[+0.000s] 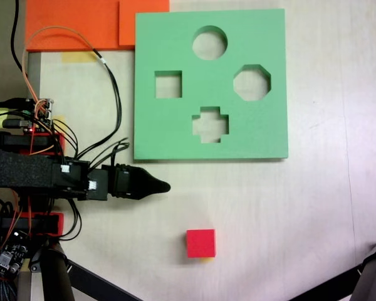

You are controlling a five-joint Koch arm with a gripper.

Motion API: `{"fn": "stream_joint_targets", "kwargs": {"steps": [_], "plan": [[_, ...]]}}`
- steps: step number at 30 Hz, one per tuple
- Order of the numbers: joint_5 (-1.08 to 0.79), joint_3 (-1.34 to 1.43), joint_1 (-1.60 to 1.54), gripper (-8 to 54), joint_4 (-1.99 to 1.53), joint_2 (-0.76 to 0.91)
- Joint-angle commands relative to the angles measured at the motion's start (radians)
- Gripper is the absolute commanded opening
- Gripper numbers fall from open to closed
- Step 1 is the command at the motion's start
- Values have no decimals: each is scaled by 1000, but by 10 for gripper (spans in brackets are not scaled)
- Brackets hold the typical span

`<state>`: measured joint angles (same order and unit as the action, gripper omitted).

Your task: Put the square block into the corresponding hole

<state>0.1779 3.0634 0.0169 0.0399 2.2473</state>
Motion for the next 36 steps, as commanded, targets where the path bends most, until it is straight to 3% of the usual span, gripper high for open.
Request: {"fn": "stream_joint_targets", "kwargs": {"steps": [1,5,8,15,21,27,31,32,34,36], "plan": [[106,74,23,354,15,67],[408,69,156,352,239,67],[703,-38,290,310,239,67],[1032,-653,420,279,-686,63],[1077,-1054,420,249,-1115,-20],[1035,-1436,479,232,-1424,-333],[988,-1549,489,233,-1453,-515],[979,-1563,489,256,-1454,-540],[977,-1572,476,384,-1453,-584],[976,-1588,465,421,-1450,-623]]}}
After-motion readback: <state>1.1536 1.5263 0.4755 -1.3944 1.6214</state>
